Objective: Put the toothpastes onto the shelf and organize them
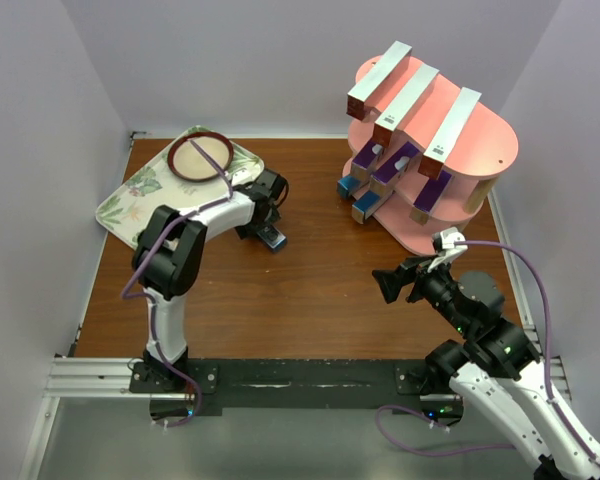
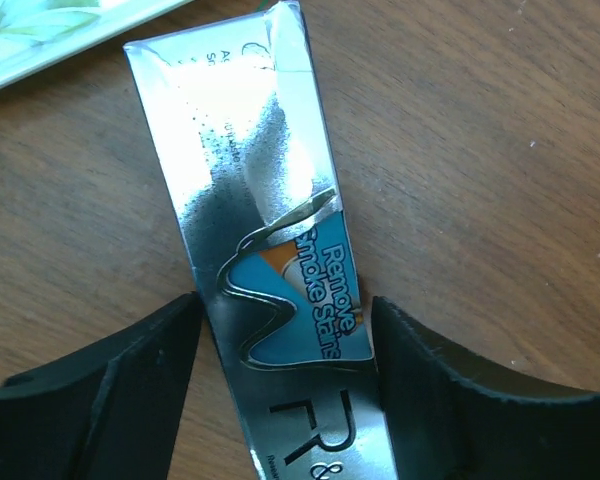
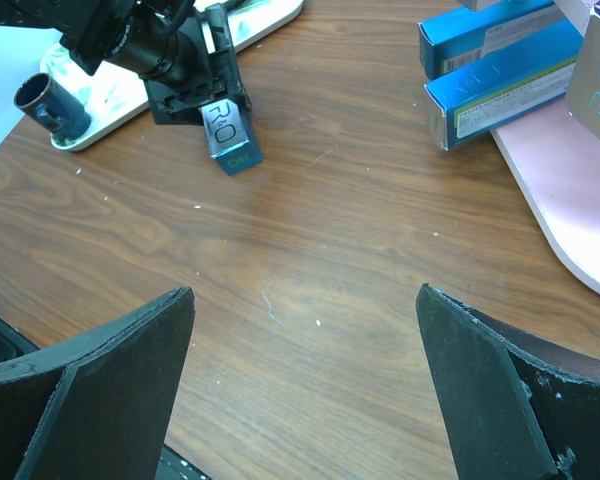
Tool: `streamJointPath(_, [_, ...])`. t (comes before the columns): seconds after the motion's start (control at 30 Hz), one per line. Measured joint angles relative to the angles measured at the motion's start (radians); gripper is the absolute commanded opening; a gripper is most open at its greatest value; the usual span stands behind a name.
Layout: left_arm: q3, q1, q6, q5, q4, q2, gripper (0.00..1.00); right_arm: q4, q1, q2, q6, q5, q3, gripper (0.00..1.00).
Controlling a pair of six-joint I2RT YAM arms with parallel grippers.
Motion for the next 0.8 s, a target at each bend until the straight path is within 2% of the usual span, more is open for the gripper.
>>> streamJointPath(0.13, [-0.003,0.000,0.002,0.010,0.013,0.003,0.55,0.000,0.000,0.000,0.000,0.000,0.000,0.97])
streamJointPath(0.2, [-0.015,0.000,0.001,0.015,0.034,0.000,0.51,0.000,0.000,0.000,0.000,-0.001,0.000,0.97])
streamJointPath(0.47, [-0.179,0.000,0.040,0.108,0.174,-0.114,0.48,0.012,0.000,0.024,-0.003,-0.054,0.000,0.97])
streamJointPath(0.8, [-0.471,0.000,0.063,0.348,0.450,-0.400,0.48,0.106,0.001,0.218,0.028,-0.235,0.002,0.97])
